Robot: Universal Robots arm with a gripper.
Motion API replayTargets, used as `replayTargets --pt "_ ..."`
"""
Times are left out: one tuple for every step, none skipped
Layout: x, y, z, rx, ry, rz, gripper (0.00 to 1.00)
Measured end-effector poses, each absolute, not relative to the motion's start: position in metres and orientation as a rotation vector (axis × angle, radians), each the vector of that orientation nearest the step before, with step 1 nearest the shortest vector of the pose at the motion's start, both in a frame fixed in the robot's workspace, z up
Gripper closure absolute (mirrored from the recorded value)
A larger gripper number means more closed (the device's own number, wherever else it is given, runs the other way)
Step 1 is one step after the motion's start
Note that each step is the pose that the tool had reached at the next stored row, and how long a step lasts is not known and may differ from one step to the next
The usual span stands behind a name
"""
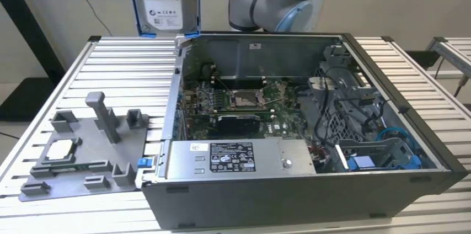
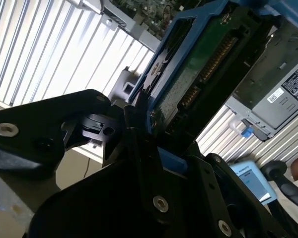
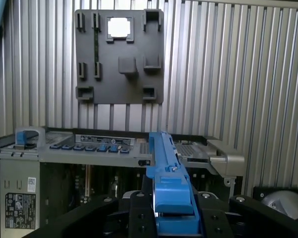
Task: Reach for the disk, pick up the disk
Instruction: 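Pick up the disk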
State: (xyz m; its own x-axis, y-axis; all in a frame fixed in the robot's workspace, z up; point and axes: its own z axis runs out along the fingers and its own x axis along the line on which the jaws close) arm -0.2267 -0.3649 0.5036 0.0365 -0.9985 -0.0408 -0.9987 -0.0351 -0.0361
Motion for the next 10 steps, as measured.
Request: replayTargets --pt "-0.222 -0.365 0.504 -2.222 2.144 0.007 1.0" --pt "-0.218 -0.365 0.504 -2.222 2.144 0.007 1.0" --pt "-0.213 -0.365 0.504 -2.222 2.144 0.008 1.0" --pt "-0.208 -0.365 0.504 -2.222 2.144 0.008 1.0" --pt "-0.204 -0.365 0.504 -2.222 2.144 0.008 1.0" --pt "-0.199 -0.365 0.504 -2.223 2.145 0.009 1.0" --pt "-0.195 -0.365 0.504 -2.223 2.145 0.009 1.0" --pt "-0.19 -0.365 0.504 -2.223 2.145 0.009 1.0" --pt "-0.186 -0.365 0.504 -2.223 2.145 0.01 1.0" --pt "-0.181 -0.365 0.504 -2.223 2.145 0.01 1.0"
